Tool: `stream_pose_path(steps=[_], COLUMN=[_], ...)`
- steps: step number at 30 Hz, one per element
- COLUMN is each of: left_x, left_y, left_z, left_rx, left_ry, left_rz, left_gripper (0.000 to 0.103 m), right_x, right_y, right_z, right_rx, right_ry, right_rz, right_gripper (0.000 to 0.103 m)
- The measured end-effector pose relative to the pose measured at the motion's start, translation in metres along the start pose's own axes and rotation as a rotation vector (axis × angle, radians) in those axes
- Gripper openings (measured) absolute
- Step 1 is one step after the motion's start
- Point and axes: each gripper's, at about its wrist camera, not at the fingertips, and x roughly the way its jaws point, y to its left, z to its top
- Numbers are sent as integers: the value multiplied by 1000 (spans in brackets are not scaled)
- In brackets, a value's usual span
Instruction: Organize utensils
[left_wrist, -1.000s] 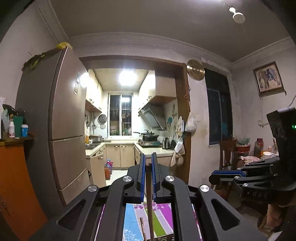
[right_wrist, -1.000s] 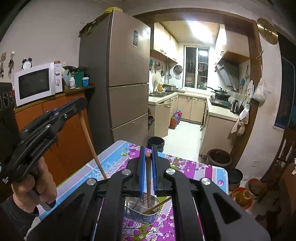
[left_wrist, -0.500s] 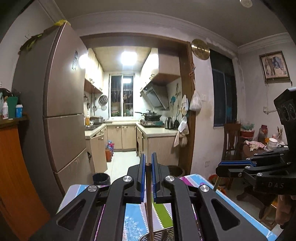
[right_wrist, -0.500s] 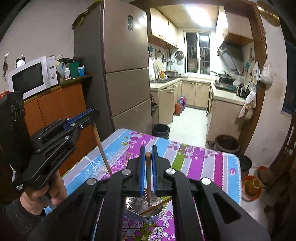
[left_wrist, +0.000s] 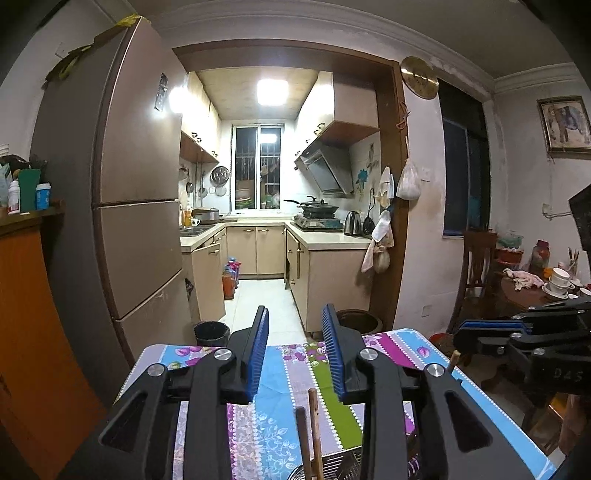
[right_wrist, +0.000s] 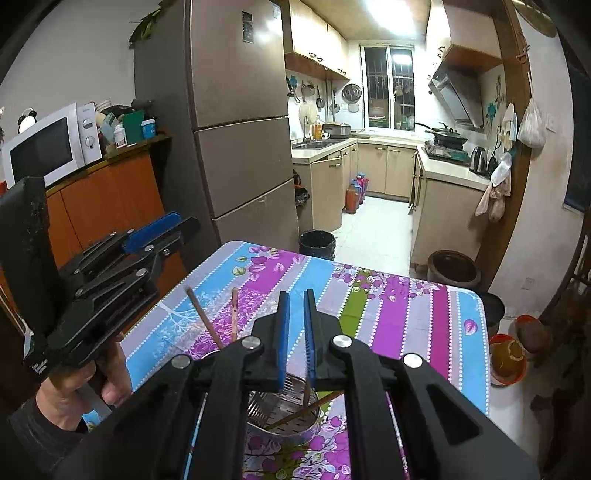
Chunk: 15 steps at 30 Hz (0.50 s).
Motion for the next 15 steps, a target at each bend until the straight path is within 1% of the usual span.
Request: stream_pose_path(steps=[2, 3, 4, 5, 6, 7, 9, 11, 12, 13, 14, 15], left_x=[0, -2, -3, -4, -8, -13, -30, -57, -72, -86, -105, -122], left_y=[-1, -1, -1, -2, -2, -3, -6, -10, -12, -14, -17, -20], left_z=[0, 0, 0, 0, 1, 1, 3, 1, -2, -5, -11, -19], left_rx=[-1, -3, -7, -10, -17, -21, -23, -25, -27, -26, -15, -1], left_ry=[4, 6, 9, 11, 10, 6, -12, -38, -51, -65, -82, -98], left_rz=[2, 3, 5, 6, 7, 9, 15, 11, 3, -4, -8, -10], left_gripper=[34, 35, 36, 37, 37, 38, 42, 50, 53, 61, 66, 68], right_x=[-4, -5, -8, -12, -15, -21, -40, -68, -79, -92, -103, -117], right_y=[-2, -2, -3, -4, -2, -1, 4, 12, 15, 19, 22, 27], right_z=[-2, -2, -4, -6, -7, -9, -15, -28, -35, -45, -55, -72], right_rx=[2, 3, 0, -3, -7, -17, -44, -64, -71, -75, -75, -70], right_ry=[-11, -15, -23, -34, -42, -59, -108, -165, -185, -210, -231, -255], right_rz=[-1, -5, -12, -19, -25, -39, -66, -63, -61, -56, -50, -45], right_gripper=[7, 9, 16, 21, 30, 35, 35, 37, 41, 45, 47, 50])
